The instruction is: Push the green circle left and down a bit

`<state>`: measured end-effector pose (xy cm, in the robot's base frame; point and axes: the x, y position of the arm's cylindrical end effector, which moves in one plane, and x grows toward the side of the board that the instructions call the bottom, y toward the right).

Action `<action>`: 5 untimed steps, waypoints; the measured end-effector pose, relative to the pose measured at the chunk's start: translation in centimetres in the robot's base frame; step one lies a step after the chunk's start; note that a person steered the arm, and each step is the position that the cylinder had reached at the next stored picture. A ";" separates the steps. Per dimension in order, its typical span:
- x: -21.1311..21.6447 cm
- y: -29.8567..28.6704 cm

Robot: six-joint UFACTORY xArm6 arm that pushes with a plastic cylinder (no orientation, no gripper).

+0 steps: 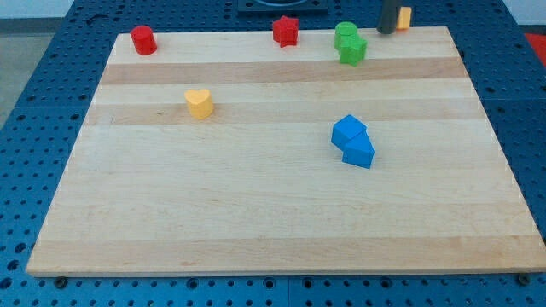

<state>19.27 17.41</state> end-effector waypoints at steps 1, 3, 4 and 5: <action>0.0 -3.1; 1.3 -11.4; 5.9 -10.4; 10.4 -7.6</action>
<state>29.71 9.82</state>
